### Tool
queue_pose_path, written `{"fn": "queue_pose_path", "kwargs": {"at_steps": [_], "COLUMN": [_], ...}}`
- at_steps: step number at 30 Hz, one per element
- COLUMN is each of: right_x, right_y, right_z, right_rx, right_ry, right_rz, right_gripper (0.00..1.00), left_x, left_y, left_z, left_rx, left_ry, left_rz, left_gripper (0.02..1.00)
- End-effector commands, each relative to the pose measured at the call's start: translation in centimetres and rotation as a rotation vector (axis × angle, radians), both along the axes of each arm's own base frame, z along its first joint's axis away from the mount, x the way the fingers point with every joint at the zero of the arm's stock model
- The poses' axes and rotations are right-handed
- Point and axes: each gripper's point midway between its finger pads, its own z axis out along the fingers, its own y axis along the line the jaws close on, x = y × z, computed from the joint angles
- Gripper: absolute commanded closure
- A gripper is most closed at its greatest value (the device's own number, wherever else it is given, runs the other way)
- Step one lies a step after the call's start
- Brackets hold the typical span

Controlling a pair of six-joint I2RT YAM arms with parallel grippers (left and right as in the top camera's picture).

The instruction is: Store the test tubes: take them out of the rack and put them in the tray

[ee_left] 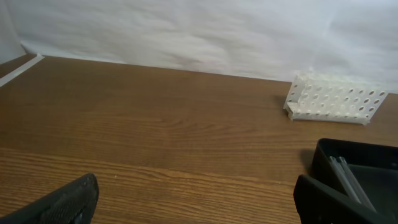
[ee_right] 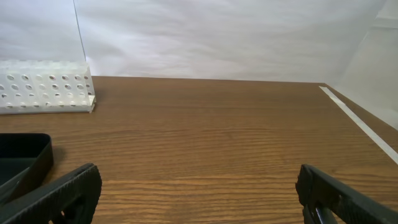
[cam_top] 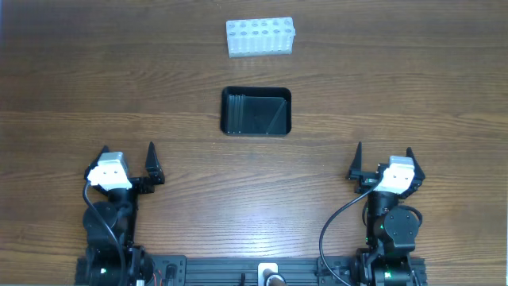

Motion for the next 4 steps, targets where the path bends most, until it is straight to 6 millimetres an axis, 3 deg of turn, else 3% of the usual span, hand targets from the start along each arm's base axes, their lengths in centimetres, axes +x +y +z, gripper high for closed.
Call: {"fn": "queue_pose_path", "kwargs": {"at_steps": [1,4], "right_x": [-0.03,-0.03], "right_y": [-0.05,-0.05], "right_z": [-0.17,-0.17], "right_rx": [0.009,0.009], "right_ry": [-0.001,-0.001], "right_rz": [-0.001,-0.001], "right_gripper": [0.009,0.009], "left_x": [0.0,0.0], "left_y": [-0.05,-0.05], "left_z": [-0.16,-0.16], "left_rx": [0.016,0.016], "left_ry": [0.002,0.002], "left_rz": [-0.007,-0.007], "left_gripper": [0.018,0.018]}}
